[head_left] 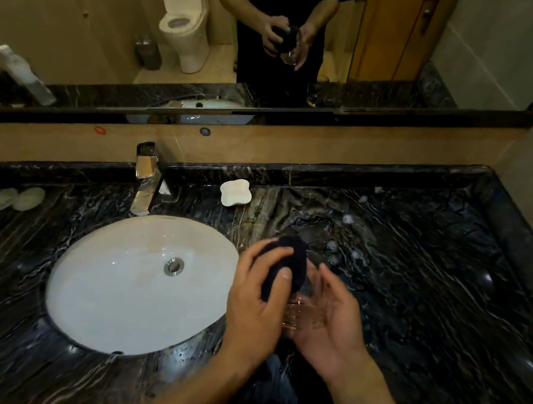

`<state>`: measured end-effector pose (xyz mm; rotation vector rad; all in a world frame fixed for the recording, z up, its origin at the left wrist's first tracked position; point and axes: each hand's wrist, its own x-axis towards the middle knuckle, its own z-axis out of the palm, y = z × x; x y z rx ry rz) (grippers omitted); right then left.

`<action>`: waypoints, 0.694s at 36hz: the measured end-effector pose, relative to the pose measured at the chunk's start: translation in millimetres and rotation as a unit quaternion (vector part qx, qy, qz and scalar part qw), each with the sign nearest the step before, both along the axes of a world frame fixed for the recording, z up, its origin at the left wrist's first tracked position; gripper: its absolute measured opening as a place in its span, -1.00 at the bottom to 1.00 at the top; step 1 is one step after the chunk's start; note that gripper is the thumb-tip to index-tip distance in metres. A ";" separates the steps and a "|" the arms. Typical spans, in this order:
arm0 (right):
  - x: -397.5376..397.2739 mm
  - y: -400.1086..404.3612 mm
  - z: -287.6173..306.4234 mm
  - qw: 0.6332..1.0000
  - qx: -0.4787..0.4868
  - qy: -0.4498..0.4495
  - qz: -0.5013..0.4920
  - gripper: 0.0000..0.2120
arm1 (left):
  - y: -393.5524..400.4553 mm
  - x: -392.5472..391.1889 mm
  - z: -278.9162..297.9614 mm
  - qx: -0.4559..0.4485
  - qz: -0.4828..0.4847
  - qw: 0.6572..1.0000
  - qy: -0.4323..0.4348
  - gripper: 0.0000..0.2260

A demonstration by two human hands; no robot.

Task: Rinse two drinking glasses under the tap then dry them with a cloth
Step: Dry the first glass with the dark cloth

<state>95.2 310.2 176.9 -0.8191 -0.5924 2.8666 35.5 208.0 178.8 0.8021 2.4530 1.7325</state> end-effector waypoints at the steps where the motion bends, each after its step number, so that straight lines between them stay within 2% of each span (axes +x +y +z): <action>1: -0.2 -0.5 -1.6 1.000 0.001 -0.005 -0.016 -0.61 | -2.0 5.6 -3.1 -0.002 -0.008 1.000 0.006 -0.77; 8: 1.0 2.2 -5.8 0.999 0.018 -0.012 -0.034 -0.48 | -20.8 33.8 -16.7 0.011 -0.065 0.996 0.063 -0.75; 11: 2.5 5.8 -5.0 0.998 0.035 -0.019 -0.041 -0.60 | -25.2 40.2 -21.7 0.015 -0.088 0.990 0.108 -0.74; 13: 3.2 5.6 -5.8 0.997 0.058 -0.031 -0.050 -0.53 | -23.5 38.6 -20.4 0.024 -0.088 0.989 0.117 -0.74; 16: 5.5 3.1 -5.8 0.997 0.073 -0.016 -0.032 -0.44 | -17.1 30.4 -13.4 0.032 -0.068 0.992 0.101 -0.74; 20: 8.3 0.9 -0.4 0.998 0.060 0.017 0.027 -0.48 | -9.4 16.4 -4.1 0.038 -0.041 0.994 0.095 -0.76; 25: 9.7 -4.6 0.9 0.988 0.122 0.036 0.084 -0.29 | 3.6 -6.8 12.4 0.048 0.005 0.999 0.018 -0.80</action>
